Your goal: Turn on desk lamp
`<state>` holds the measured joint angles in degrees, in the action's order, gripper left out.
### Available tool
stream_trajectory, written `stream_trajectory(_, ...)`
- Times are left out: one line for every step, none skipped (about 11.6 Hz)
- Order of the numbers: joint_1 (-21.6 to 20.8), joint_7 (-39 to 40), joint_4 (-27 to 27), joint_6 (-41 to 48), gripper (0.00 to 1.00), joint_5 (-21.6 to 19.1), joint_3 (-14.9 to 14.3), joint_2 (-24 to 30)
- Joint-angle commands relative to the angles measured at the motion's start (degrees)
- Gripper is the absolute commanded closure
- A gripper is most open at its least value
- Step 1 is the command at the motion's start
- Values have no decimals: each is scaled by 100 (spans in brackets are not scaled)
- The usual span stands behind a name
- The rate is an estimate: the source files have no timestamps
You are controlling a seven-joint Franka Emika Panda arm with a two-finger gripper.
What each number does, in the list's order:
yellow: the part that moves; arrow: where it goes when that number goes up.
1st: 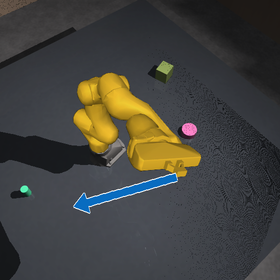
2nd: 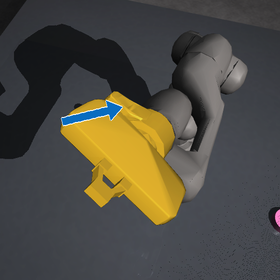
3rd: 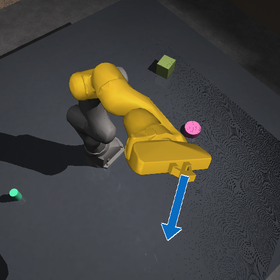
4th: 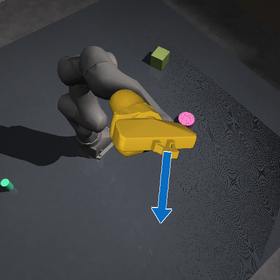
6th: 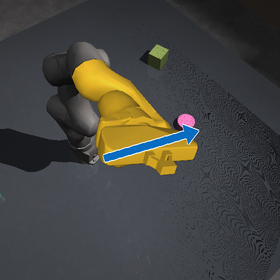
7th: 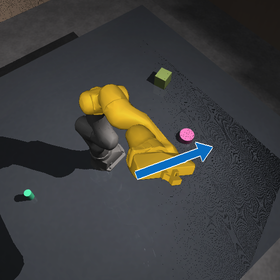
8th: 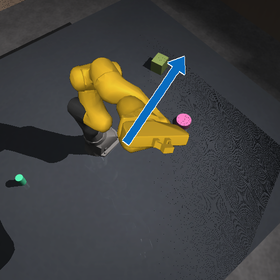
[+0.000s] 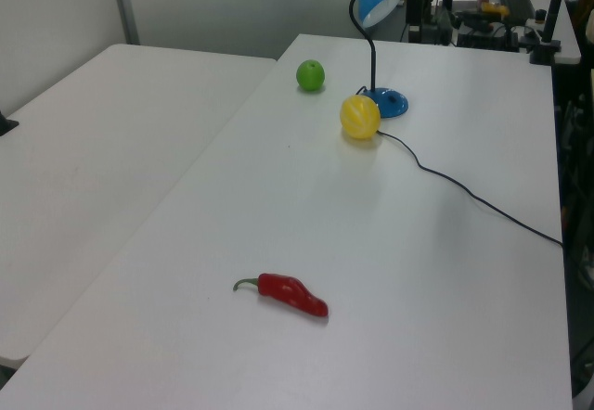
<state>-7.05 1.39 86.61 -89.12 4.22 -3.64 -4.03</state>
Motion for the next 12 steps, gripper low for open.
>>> stream_trajectory(37,-104,119,-97,0,-17,39,86)
stream_trajectory(37,-104,119,-96,0,-17,39,86)
stream_trajectory(37,-113,119,-96,0,-17,39,86)
stream_trajectory(37,-113,128,-96,0,-17,39,86)
stream_trajectory(37,-104,128,-96,0,-17,39,86)
stream_trajectory(37,-104,128,-96,0,-26,39,86)
stream_trajectory(37,-104,128,-105,0,-18,39,78)
stream_trajectory(37,-104,128,-96,0,-17,39,86)
stream_trajectory(37,-104,128,-105,0,-17,39,78)
stream_trajectory(37,-78,128,-114,0,-17,39,78)
stream_trajectory(37,-26,128,-105,3,-17,39,78)
stream_trajectory(37,-8,128,-105,15,-17,39,78)
